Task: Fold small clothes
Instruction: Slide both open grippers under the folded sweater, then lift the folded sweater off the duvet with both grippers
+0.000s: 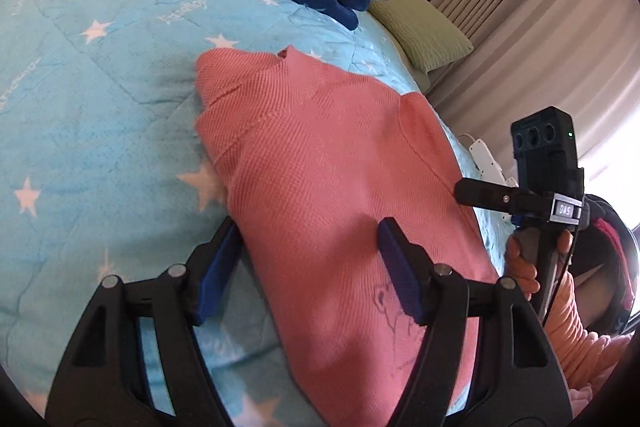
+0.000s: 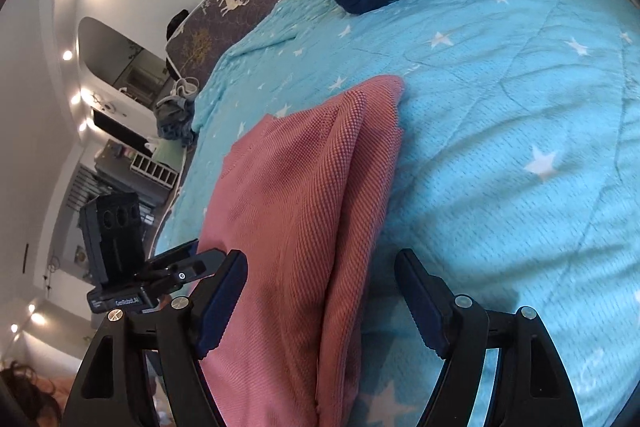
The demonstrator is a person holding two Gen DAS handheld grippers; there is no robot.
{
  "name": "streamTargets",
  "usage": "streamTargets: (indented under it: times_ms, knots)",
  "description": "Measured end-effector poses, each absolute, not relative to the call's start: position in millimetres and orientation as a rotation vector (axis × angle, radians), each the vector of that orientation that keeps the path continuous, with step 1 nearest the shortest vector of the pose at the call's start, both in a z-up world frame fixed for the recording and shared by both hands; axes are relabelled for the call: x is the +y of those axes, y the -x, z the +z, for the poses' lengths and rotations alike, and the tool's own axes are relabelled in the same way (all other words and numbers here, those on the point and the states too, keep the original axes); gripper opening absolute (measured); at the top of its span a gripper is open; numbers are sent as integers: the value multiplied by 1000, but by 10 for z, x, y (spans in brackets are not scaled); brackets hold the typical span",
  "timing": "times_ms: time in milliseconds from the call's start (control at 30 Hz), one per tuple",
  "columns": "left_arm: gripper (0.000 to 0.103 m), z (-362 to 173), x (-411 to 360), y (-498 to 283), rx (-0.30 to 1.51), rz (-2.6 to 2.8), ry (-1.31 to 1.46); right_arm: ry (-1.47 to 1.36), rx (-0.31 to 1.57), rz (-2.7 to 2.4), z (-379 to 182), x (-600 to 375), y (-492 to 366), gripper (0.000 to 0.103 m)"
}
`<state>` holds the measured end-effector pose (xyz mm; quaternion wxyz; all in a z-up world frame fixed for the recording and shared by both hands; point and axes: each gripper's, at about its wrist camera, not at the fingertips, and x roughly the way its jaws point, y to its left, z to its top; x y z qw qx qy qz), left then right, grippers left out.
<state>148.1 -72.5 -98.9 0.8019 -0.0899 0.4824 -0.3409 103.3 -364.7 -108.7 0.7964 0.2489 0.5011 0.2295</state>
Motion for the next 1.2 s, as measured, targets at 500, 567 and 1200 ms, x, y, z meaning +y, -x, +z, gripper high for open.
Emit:
streamTargets:
  times_ms: [500,567,1200]
  knots:
    - [45,-1007,-865,-1636,975,-779,139,-508,1053,556,-1178,-3553,-1258,29]
    - [33,-933,-898,-1598,951,-772,115,-582,1057,557,-1204,-3598,-1259,21]
    - [28,622,-1366,-1036,495,-734,-174,-348,623,473,498,-3727,-554,18]
